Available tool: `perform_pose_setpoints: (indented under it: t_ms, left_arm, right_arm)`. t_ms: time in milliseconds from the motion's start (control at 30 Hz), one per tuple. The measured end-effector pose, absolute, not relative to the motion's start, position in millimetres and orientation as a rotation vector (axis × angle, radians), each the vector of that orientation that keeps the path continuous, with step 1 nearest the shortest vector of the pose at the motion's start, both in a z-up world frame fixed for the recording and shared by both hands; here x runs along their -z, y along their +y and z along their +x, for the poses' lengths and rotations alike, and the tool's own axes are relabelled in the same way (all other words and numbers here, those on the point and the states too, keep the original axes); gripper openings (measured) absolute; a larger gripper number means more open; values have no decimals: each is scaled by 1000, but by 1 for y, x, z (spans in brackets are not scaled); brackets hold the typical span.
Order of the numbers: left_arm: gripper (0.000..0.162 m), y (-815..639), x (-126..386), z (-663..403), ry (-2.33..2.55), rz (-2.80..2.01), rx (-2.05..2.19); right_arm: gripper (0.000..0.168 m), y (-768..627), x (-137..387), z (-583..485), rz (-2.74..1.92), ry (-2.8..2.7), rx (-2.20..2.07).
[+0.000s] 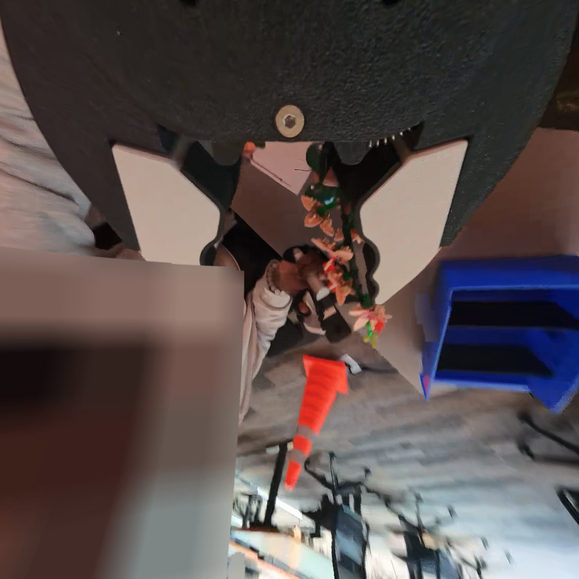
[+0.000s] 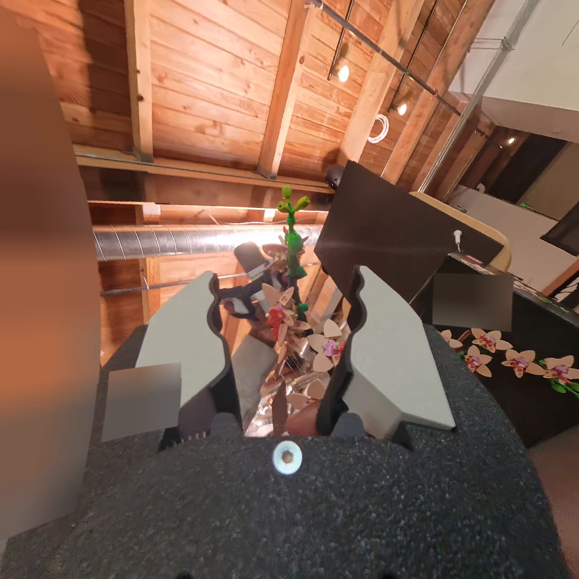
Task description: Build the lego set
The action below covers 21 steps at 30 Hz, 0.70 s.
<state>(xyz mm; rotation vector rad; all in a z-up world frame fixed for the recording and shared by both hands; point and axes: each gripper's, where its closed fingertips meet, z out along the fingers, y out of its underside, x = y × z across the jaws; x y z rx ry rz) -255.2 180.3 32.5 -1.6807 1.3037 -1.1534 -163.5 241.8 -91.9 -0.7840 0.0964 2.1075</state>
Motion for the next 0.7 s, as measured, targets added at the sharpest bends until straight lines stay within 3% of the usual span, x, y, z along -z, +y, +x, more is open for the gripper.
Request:
perform_pose_setpoints:
  t_ms: [133,333,433,533,567,600,633,667,700]
  left_arm:
    - [113,138,-47,-247,1192,-1454,870]
    - [115,76,-48,-249,804,-1195,345]
    - [99,41,-47,-265,554,-1042,138]
    - [78,21,-14,-304,338,-1063,-79]
    - [59,20,8,-322,284,-1120,-161]
    - [26,17,31,-339,246,-1176,-231]
    - [4,15,52,-354,217,-1208,-274]
    - [1,13,69,-365,191,-1224,-291]
    - [0,13,83,-374,174,-1243,-295]
  right_arm:
    - [85,239,89,-156,-816,39,-2042]
    - [96,217,82,-154,-844,-200,-1898]
    - [94,192,84,-157,-799,-385,-1803]
    - [86,164,93,-161,-731,-578,-1686]
    - [78,158,95,-162,-707,-622,-1623]
    - [65,154,97,-164,-686,-660,-1544]
    - [44,144,98,-167,-630,-721,-1475]
    - [20,129,100,-171,-551,-809,-1416]
    - [9,115,104,-178,-501,-896,-1352]
